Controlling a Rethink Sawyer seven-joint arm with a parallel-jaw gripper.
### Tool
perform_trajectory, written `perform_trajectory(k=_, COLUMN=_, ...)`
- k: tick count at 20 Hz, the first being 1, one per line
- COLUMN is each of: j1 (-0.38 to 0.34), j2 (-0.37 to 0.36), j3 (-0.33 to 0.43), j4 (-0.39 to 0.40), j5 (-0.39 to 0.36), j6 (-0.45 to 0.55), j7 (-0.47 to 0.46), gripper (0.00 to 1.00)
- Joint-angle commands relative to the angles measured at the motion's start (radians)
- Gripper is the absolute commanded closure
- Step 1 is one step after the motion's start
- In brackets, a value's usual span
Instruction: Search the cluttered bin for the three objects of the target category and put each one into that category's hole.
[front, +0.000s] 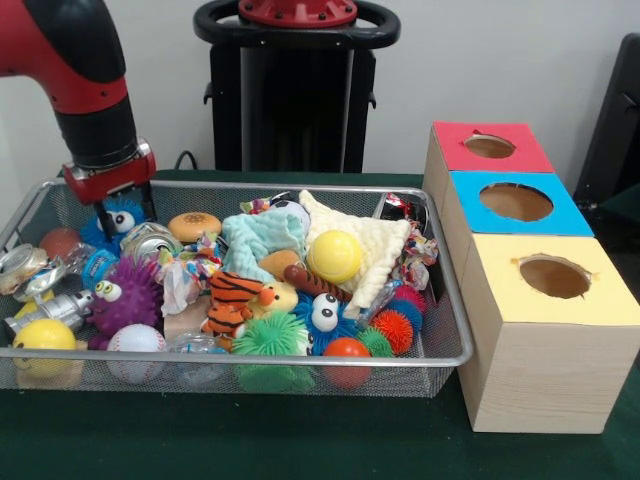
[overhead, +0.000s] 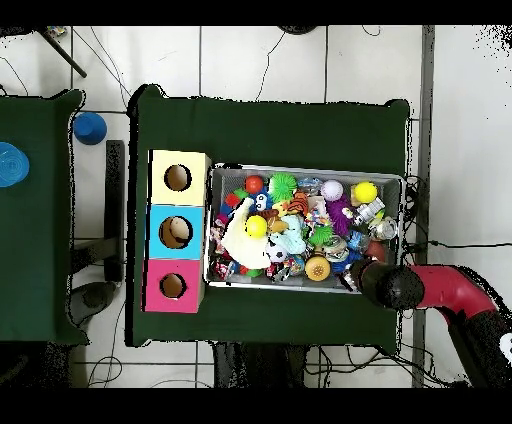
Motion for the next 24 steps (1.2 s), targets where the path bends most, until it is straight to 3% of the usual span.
perform_trajectory(k=1, j1=0.006, j2=0.028, j3=0.043, j4=-0.099, j5=-0.044, j6=0.069, j7=-0.336, gripper=0.00)
perform_trajectory(k=9, j1=0.030, j2=-0.038, j3=0.057, j4=-0.084, j5=-0.002, j6=0.102, j7=-0.331, gripper=0.00)
perform_trajectory(k=18, j1=0.035, j2=-0.148, j3=0.068, j4=-0.018, j5=-0.008, j6=0.009, j7=-0.236, gripper=0.00)
perform_trajectory(k=24, j1=0.045, j2=-0.162, j3=0.067, j4=-0.024, j5=-0.018, j6=-0.019, j7=-0.213, gripper=0.00)
